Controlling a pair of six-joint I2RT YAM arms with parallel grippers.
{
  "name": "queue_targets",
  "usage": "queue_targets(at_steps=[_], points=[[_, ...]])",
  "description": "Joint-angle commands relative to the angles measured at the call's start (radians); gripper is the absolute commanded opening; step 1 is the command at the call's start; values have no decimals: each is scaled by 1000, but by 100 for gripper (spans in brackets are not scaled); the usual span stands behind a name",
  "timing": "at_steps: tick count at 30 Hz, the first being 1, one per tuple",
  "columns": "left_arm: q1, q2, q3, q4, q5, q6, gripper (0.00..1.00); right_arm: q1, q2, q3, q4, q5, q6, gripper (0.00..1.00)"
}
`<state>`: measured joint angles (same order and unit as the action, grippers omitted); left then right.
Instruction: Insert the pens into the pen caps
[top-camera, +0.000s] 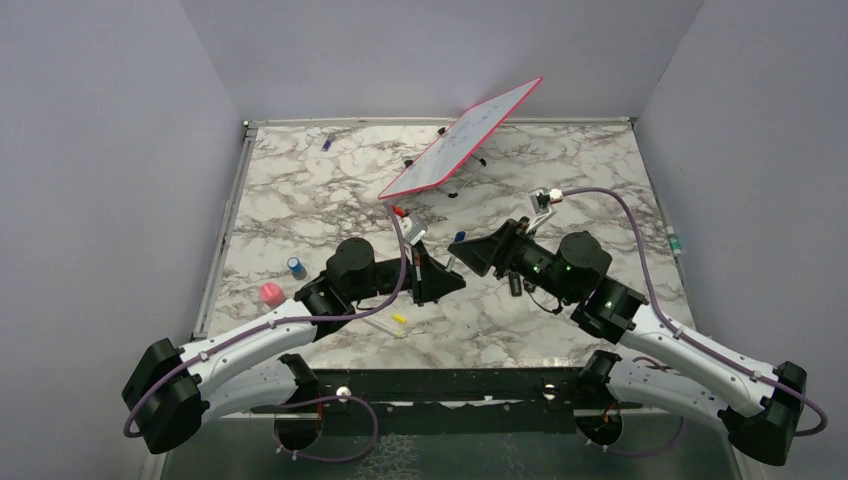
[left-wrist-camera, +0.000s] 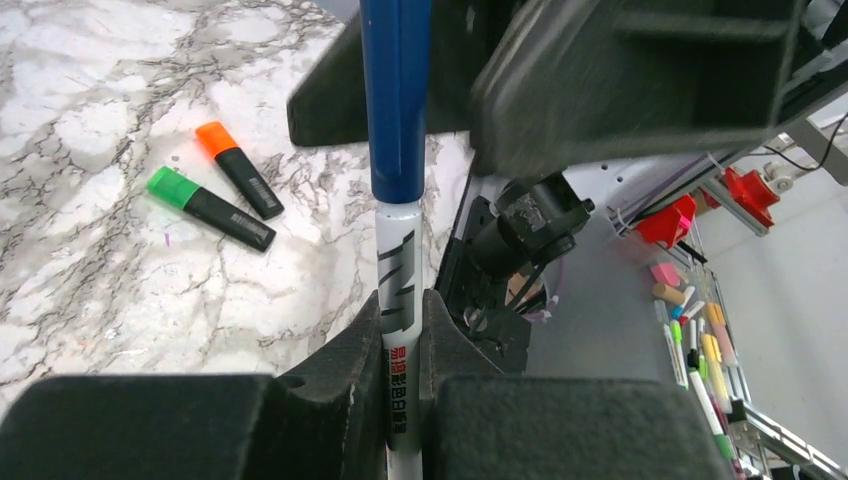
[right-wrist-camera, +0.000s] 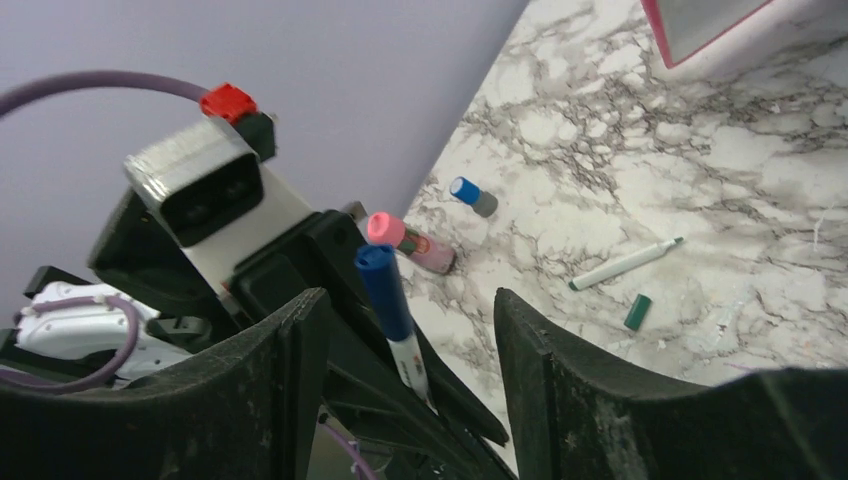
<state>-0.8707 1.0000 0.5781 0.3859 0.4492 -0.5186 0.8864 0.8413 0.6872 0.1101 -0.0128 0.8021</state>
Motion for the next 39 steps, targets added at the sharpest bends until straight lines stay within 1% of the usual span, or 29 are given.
queue_targets(at_steps=[1, 2, 4, 7, 10, 15, 18, 21, 29, 34, 38, 39], points=[[-1, -16, 15, 36, 94, 23, 0, 4, -14, 84, 2, 6, -53, 66], [-1, -16, 15, 37, 109, 26, 0, 5, -11, 90, 1, 7, -57, 67], [-1, -20, 18, 36, 141, 32, 0, 5, -3, 103, -5, 57, -57, 67], [-1, -24, 24, 36, 165, 34, 0, 5, 24, 126, -8, 81, -66, 65], [-1, -33, 31, 31, 149, 30, 0, 5, 45, 144, -19, 68, -80, 59], [-1, -32, 38, 28, 146, 26, 0, 5, 33, 109, 26, 23, -98, 41], [-1, -34, 43, 25, 142, 21, 0, 4, 27, 99, 37, -26, -110, 38], [-1, -35, 64, 13, 116, 9, 0, 6, 32, 95, 13, -70, -112, 35], [-1, -21, 152, -29, 87, 37, 0, 5, 19, 69, -64, -103, -86, 2], [-1, 11, 242, -77, 70, 73, 0, 5, 33, 64, -93, -161, -63, 1], [1, 60, 369, -161, 56, 153, 0, 5, 57, 54, -108, -233, -20, 1], [1, 73, 404, -182, 63, 182, 0, 5, 61, 52, -141, -248, -8, 1]])
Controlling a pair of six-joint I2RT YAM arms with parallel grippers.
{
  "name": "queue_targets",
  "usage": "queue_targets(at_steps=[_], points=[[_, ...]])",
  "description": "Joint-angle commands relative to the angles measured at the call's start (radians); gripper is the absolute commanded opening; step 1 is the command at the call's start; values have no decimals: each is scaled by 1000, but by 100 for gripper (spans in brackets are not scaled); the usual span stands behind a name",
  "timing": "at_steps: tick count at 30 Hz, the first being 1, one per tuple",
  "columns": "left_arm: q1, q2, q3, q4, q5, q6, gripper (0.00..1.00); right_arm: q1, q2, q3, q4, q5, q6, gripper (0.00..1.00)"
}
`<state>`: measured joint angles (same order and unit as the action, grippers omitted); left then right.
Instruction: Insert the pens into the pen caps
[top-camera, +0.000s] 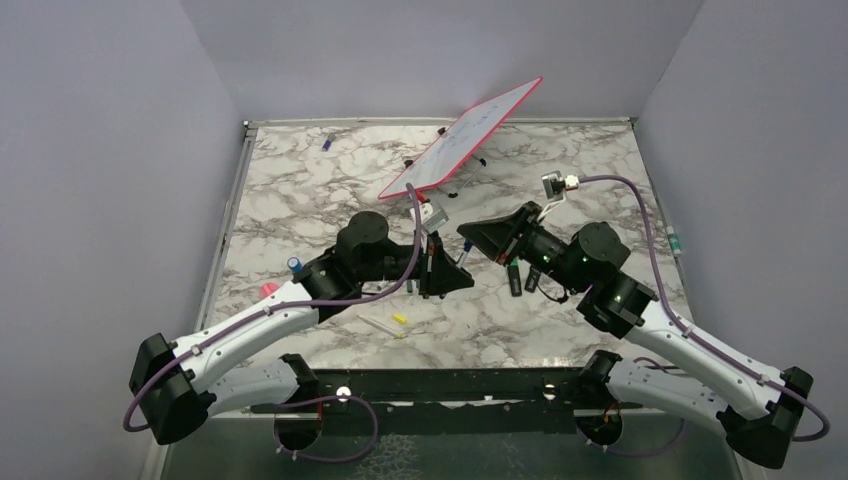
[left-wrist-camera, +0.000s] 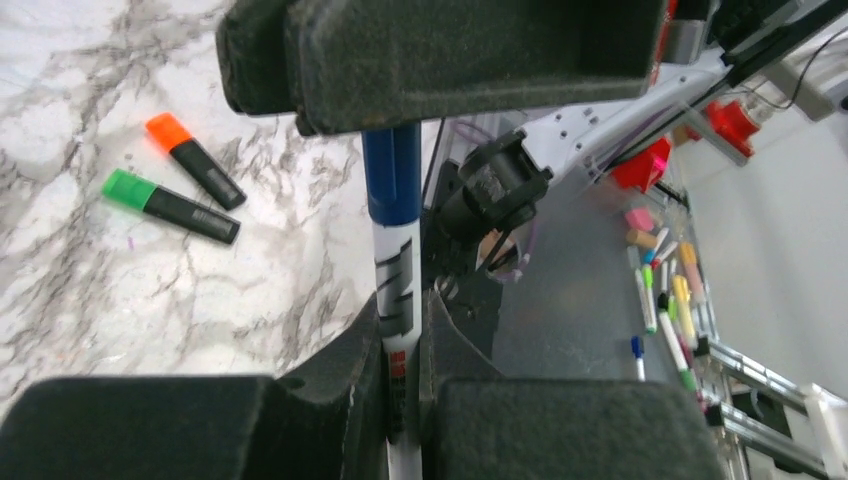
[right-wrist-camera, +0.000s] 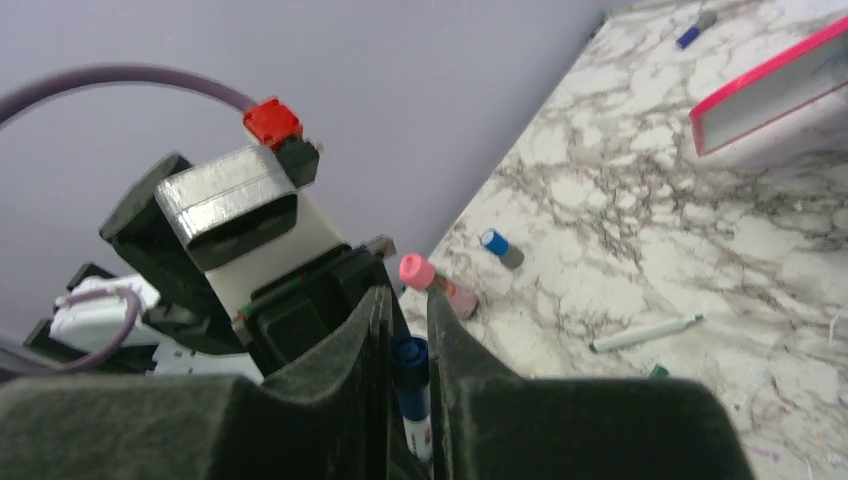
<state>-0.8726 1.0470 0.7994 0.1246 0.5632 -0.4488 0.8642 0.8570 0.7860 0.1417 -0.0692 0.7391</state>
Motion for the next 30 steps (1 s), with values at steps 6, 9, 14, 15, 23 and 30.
queue_targets(at_steps=[6, 9, 14, 15, 23, 30], points=[[20, 92, 365, -42, -69, 222, 0, 27, 41, -67, -217, -263, 83, 1], [44, 109, 404, -44, -66, 213, 0, 27, 23, -95, -213, -263, 87, 1], [48, 109, 353, -20, -15, 197, 0, 27, -7, -87, -221, -189, 83, 1], [47, 100, 319, -12, -3, 194, 0, 27, -16, -80, -224, -153, 78, 2], [47, 28, -106, 73, 4, 61, 0, 27, -42, 6, -353, 194, 63, 43], [46, 37, -290, 147, -102, -75, 0, 27, -82, 17, -469, 369, 70, 58]])
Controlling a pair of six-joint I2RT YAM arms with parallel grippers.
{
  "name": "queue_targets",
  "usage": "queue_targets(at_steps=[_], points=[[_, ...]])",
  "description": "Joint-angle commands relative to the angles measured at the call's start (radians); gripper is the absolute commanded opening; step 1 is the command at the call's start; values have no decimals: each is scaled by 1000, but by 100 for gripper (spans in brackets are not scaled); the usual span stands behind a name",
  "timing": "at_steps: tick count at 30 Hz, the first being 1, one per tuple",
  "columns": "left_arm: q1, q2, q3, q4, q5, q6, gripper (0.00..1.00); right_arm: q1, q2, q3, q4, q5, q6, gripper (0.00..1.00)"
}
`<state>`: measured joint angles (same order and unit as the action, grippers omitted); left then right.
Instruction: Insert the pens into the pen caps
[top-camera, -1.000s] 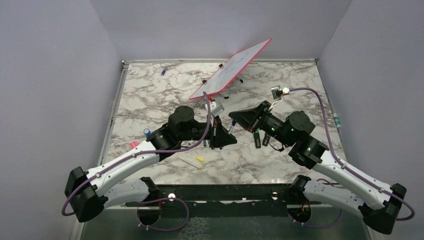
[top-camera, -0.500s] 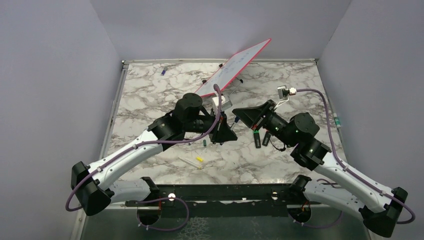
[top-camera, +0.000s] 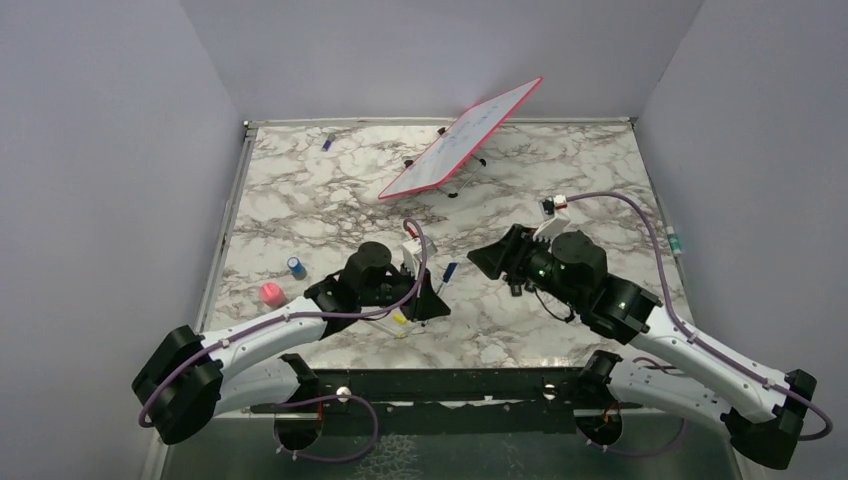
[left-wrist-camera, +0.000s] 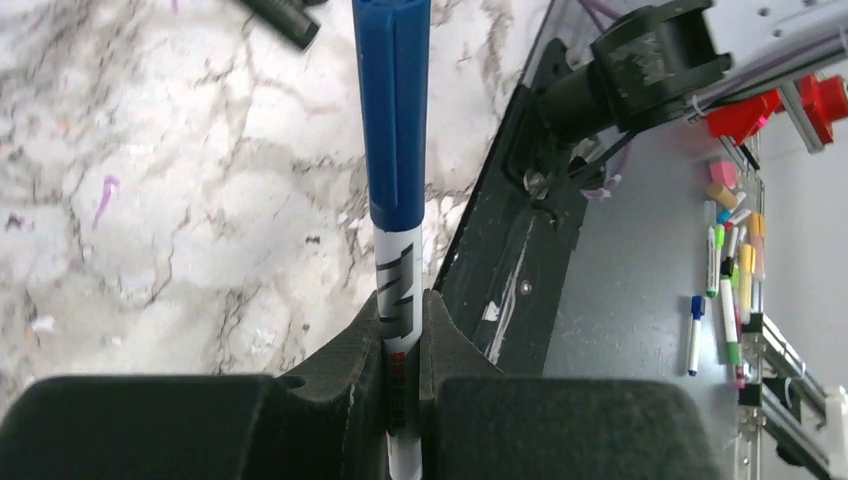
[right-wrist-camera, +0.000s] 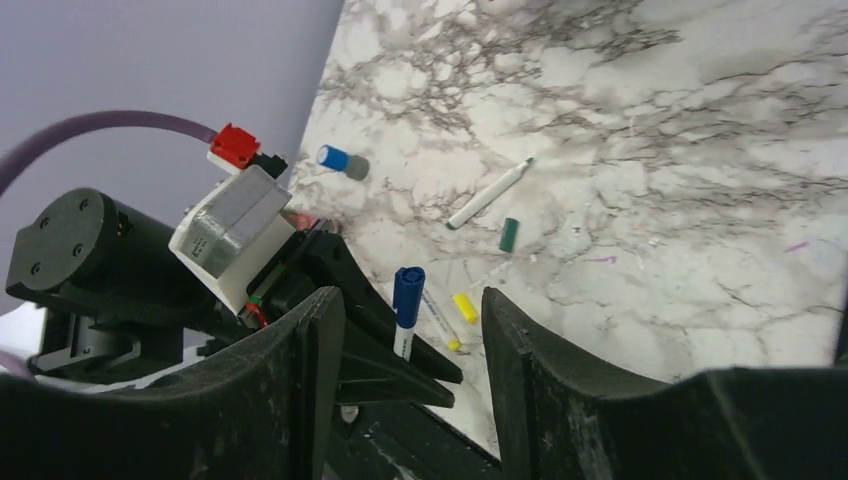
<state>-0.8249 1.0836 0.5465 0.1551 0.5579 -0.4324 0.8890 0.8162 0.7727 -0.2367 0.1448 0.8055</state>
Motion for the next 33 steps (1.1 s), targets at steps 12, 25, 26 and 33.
queue_targets(at_steps=[12, 25, 26, 33], points=[[-41, 324, 73, 35, -423, -262, 5, 2, -39, -12, -217, 324, 115, 58], [-74, 679, 321, -8, -426, -320, 18, 2, -103, -41, -285, 349, 128, 59], [-75, 697, 336, -26, -433, -329, 18, 2, -105, -40, -295, 346, 134, 58], [-92, 700, 352, -47, -478, -353, 31, 2, -130, -12, -377, 331, 136, 58]])
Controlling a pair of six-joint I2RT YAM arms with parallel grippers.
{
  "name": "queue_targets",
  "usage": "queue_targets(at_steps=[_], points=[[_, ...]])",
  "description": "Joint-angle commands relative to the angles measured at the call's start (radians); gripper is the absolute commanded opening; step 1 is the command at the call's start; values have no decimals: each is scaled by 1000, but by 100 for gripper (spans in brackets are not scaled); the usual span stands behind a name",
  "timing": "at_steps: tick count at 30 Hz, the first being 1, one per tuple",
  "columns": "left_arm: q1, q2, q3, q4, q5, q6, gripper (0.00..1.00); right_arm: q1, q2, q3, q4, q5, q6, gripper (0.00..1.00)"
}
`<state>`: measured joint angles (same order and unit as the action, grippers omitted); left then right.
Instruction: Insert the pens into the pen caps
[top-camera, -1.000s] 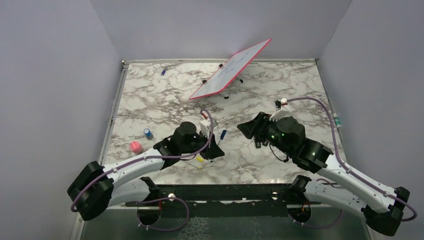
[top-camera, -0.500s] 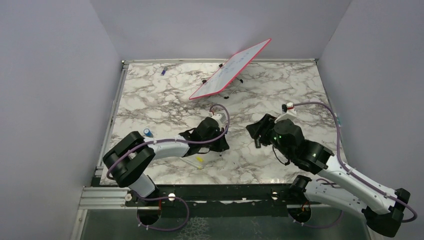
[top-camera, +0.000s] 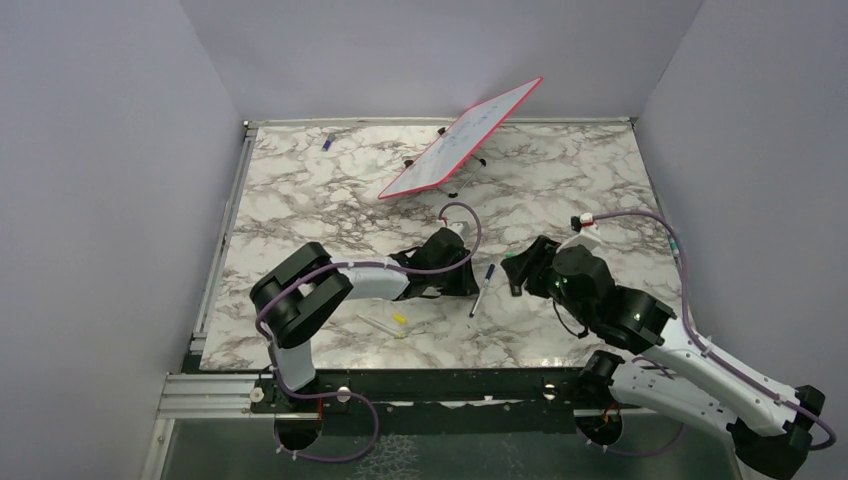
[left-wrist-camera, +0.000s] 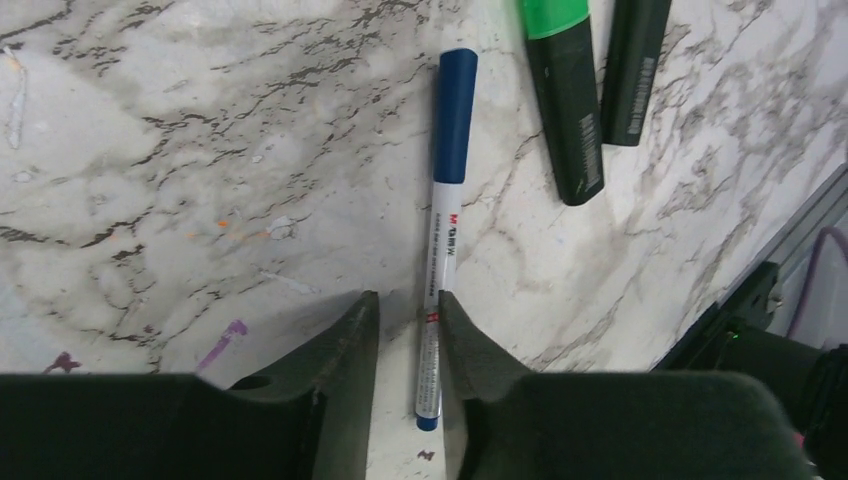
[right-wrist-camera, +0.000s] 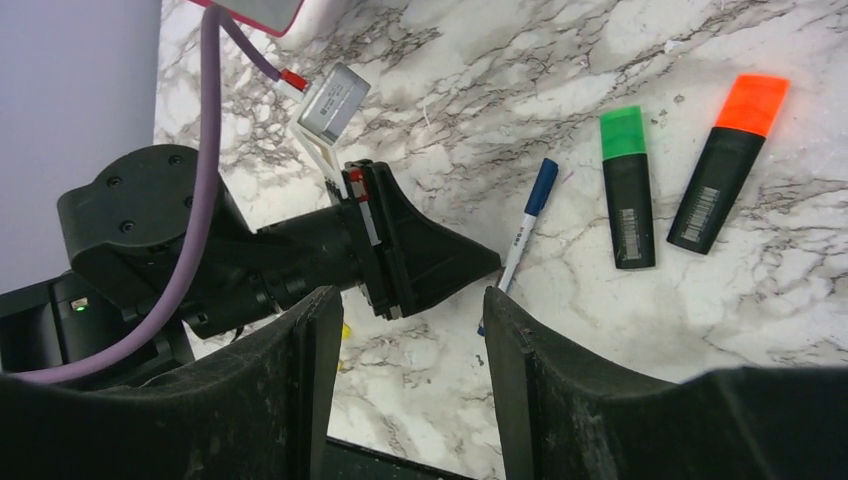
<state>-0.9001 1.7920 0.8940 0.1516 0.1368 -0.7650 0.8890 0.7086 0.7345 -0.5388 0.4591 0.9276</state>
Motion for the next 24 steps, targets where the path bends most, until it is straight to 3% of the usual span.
queue_targets(at_steps=[1, 9, 19, 24], points=[[-19, -25, -1, -43, -55, -15, 35, 2, -26, 30, -84, 14, 14, 58], [-25, -244, -113, -75, -98, 5, 50, 2, -50, -12, -89, -33, 39, 58], [-21, -530, -223, -428, -544, 50, 72, 2, -4, -85, 6, -106, 48, 58], [67, -572, -202, -475, -577, 152, 85, 2, 43, -75, 26, -127, 33, 58]])
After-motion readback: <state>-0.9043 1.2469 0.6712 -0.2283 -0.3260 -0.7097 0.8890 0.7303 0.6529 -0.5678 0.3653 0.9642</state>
